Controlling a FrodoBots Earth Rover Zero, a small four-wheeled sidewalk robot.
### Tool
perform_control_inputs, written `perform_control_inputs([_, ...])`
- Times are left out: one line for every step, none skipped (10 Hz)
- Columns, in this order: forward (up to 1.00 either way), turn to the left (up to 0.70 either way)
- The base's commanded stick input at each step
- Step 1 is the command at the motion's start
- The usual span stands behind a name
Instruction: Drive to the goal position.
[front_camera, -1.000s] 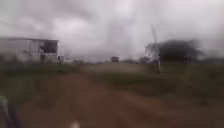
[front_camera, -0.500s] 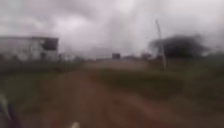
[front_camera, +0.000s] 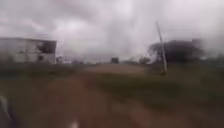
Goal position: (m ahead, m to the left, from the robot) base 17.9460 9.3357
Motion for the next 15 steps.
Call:
perform_control_inputs([0.7,0.06])
perform_control_inputs([0.7,0.0])
perform_control_inputs([0.7,0.0])
perform_control_inputs([0.7,0.0])
perform_control_inputs([0.7,0.0])
perform_control_inputs([0.7,0.0])
perform_control_inputs([0.7,0.0])
perform_control_inputs([0.7,0.0])
perform_control_inputs([0.7,0.0])
perform_control_inputs([0.7,0.0])
perform_control_inputs([0.7,0.0])
perform_control_inputs([0.7,0.0])
perform_control_inputs([0.7,0.0])
perform_control_inputs([0.7,0.0])
perform_control_inputs([0.7,0.0])
